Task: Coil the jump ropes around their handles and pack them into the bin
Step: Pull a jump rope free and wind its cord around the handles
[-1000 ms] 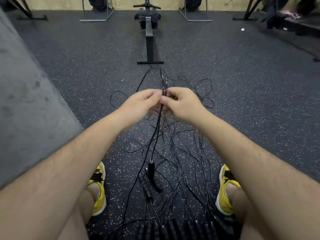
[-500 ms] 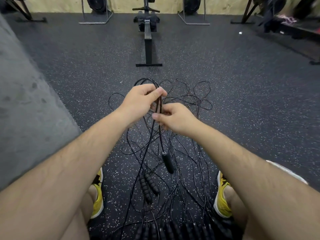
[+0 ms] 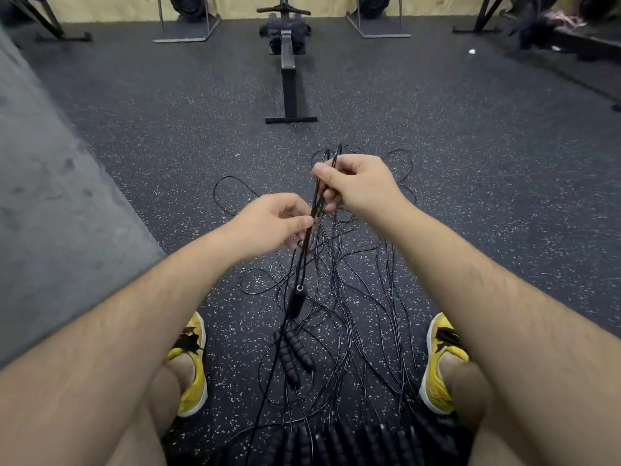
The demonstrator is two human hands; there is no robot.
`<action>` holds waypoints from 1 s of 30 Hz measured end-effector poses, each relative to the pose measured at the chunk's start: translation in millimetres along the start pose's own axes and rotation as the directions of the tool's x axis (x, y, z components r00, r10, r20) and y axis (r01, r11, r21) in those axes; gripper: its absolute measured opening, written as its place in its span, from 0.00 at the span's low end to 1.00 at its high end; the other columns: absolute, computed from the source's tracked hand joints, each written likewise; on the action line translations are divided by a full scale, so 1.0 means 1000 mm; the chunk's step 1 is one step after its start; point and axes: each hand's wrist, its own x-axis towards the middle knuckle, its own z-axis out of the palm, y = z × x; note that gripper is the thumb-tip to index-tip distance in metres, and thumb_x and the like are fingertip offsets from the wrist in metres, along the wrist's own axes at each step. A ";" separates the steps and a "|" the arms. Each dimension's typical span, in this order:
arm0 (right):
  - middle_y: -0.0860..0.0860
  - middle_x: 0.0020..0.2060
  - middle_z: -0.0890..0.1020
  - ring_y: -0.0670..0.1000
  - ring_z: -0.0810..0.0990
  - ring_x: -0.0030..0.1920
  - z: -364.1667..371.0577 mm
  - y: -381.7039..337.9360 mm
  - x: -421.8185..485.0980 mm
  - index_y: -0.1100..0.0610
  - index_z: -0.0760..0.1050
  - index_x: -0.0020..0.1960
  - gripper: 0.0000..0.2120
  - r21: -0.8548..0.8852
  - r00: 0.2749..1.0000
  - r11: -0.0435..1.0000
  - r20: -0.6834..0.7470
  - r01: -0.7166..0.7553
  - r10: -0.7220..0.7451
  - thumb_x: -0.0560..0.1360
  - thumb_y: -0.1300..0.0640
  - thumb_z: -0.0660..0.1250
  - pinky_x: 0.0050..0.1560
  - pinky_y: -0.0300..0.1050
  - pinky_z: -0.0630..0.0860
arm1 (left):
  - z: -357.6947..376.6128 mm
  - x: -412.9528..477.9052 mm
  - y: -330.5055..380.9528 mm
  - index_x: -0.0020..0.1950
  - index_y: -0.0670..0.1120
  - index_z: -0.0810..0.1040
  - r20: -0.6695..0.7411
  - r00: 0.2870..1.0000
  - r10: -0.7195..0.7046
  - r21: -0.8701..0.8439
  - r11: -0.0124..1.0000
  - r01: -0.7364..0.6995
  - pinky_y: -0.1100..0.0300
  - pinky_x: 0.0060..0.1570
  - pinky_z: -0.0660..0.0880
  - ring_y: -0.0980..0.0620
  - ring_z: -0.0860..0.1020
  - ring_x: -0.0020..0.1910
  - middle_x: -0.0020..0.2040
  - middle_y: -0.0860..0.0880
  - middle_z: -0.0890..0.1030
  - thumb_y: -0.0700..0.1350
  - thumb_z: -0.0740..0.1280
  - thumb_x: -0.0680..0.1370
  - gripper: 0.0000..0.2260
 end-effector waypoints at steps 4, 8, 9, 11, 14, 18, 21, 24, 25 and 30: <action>0.55 0.37 0.79 0.46 0.76 0.30 -0.009 0.002 0.002 0.76 0.75 0.49 0.16 0.068 1.000 0.998 -0.024 -0.002 0.004 0.79 0.60 0.68 0.30 0.42 0.79 | 0.009 0.000 0.012 0.46 0.49 0.77 -0.082 0.989 0.125 0.179 0.978 -0.109 0.53 0.43 0.80 0.52 0.83 0.36 0.37 0.51 0.83 0.44 0.67 0.81 0.04; 0.56 0.37 0.80 0.48 0.76 0.32 -0.018 0.001 -0.005 0.70 0.79 0.50 0.12 -0.002 0.999 1.000 0.034 -0.022 0.022 0.79 0.59 0.68 0.35 0.47 0.82 | 0.005 0.006 0.022 0.47 0.50 0.78 -0.294 0.926 0.237 0.194 0.963 -0.185 0.55 0.41 0.78 0.49 0.82 0.39 0.39 0.52 0.82 0.45 0.67 0.81 0.04; 0.56 0.37 0.81 0.48 0.77 0.31 -0.018 0.001 -0.010 0.66 0.80 0.49 0.10 -0.056 0.995 0.998 0.097 -0.028 0.033 0.79 0.59 0.69 0.36 0.47 0.82 | 0.004 0.009 0.025 0.49 0.48 0.79 -0.341 0.909 0.240 0.143 0.969 -0.202 0.54 0.41 0.78 0.50 0.82 0.39 0.41 0.50 0.83 0.45 0.66 0.81 0.03; 0.55 0.35 0.81 0.48 0.79 0.29 -0.009 0.003 -0.023 0.60 0.79 0.44 0.07 -0.159 0.968 0.986 0.234 -0.054 0.091 0.78 0.57 0.70 0.32 0.43 0.79 | 0.002 0.015 0.033 0.52 0.44 0.80 -0.403 0.890 0.214 -0.019 0.970 -0.242 0.52 0.41 0.79 0.50 0.81 0.37 0.43 0.46 0.85 0.44 0.67 0.81 0.05; 0.50 0.31 0.80 0.46 0.78 0.25 0.012 0.010 -0.034 0.56 0.75 0.39 0.11 -0.276 0.951 0.958 0.272 -0.072 0.150 0.78 0.54 0.71 0.28 0.37 0.75 | -0.001 0.021 0.042 0.55 0.41 0.81 -0.426 0.887 0.176 -0.201 0.938 -0.283 0.58 0.41 0.79 0.54 0.81 0.41 0.45 0.48 0.84 0.42 0.67 0.81 0.07; 0.52 0.31 0.80 0.48 0.78 0.28 0.009 0.001 -0.027 0.62 0.76 0.40 0.13 -0.305 0.990 0.952 0.132 0.001 0.041 0.78 0.54 0.69 0.31 0.48 0.77 | -0.004 0.013 0.030 0.58 0.50 0.81 -0.365 0.921 0.133 -0.077 0.982 -0.172 0.56 0.44 0.81 0.54 0.82 0.43 0.49 0.51 0.84 0.53 0.63 0.83 0.11; 0.54 0.31 0.78 0.46 0.77 0.26 0.000 -0.007 -0.015 0.70 0.75 0.45 0.16 -0.207 0.998 0.978 0.052 0.028 -0.018 0.79 0.56 0.69 0.25 0.41 0.74 | 0.003 -0.007 0.012 0.62 0.55 0.76 -0.160 0.986 0.044 -0.026 0.998 -0.049 0.52 0.49 0.81 0.55 0.83 0.45 0.50 0.55 0.83 0.58 0.63 0.82 0.13; 0.53 0.29 0.75 0.42 0.73 0.21 -0.003 -0.010 -0.004 0.73 0.74 0.46 0.16 -0.108 1.000 0.994 -0.007 0.018 -0.019 0.79 0.58 0.69 0.23 0.35 0.71 | 0.028 -0.023 -0.019 0.58 0.54 0.77 0.099 0.994 -0.047 0.088 0.995 0.038 0.49 0.53 0.81 0.55 0.83 0.48 0.49 0.54 0.85 0.52 0.65 0.82 0.06; 0.53 0.29 0.76 0.43 0.73 0.21 -0.004 -0.012 -0.002 0.72 0.75 0.45 0.15 -0.094 1.000 0.995 -0.020 0.021 -0.023 0.79 0.58 0.68 0.24 0.35 0.71 | 0.036 -0.028 -0.030 0.54 0.54 0.78 0.130 0.989 -0.070 0.120 0.991 0.054 0.48 0.54 0.81 0.53 0.84 0.49 0.48 0.55 0.85 0.51 0.65 0.82 0.04; 0.55 0.34 0.79 0.46 0.75 0.28 -0.008 -0.009 0.006 0.73 0.76 0.46 0.17 -0.056 0.999 0.998 -0.024 0.040 -0.041 0.79 0.57 0.69 0.32 0.47 0.81 | 0.043 -0.033 -0.038 0.47 0.50 0.81 0.011 0.996 -0.085 0.053 0.995 0.084 0.61 0.38 0.79 0.54 0.83 0.37 0.42 0.51 0.85 0.48 0.63 0.84 0.09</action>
